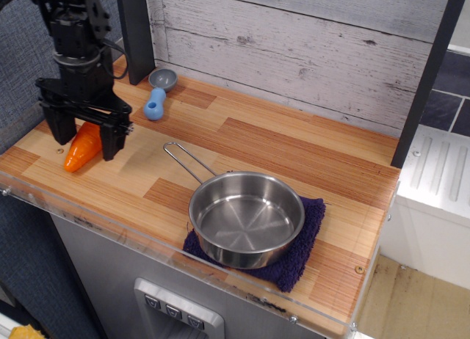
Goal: Place the carrot inside of the pot.
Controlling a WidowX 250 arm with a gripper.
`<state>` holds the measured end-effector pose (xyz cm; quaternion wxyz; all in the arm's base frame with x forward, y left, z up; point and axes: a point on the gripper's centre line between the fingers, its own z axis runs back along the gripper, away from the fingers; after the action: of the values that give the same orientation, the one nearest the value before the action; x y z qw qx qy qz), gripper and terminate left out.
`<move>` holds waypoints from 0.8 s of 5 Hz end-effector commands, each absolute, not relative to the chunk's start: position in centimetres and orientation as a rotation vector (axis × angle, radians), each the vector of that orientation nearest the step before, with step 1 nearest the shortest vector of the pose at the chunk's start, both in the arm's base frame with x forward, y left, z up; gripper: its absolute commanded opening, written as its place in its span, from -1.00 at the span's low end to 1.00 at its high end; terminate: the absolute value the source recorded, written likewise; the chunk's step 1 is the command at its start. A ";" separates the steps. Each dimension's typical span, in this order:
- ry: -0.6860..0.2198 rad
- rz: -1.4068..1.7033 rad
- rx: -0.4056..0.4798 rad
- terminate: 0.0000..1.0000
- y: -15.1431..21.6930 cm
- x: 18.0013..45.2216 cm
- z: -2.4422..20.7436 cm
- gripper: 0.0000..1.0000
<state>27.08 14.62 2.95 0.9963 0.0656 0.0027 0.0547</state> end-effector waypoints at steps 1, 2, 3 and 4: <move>0.022 0.093 0.200 -1.00 15.7 26.9 2.9 1.00; 0.056 0.070 0.212 -1.00 16.0 26.5 2.3 1.00; 0.057 0.045 0.192 -1.00 15.5 26.5 2.3 -1.00; 0.015 0.001 0.177 -1.00 14.3 27.0 3.9 -1.00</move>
<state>26.60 13.87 2.04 0.9967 0.0730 0.0340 0.0056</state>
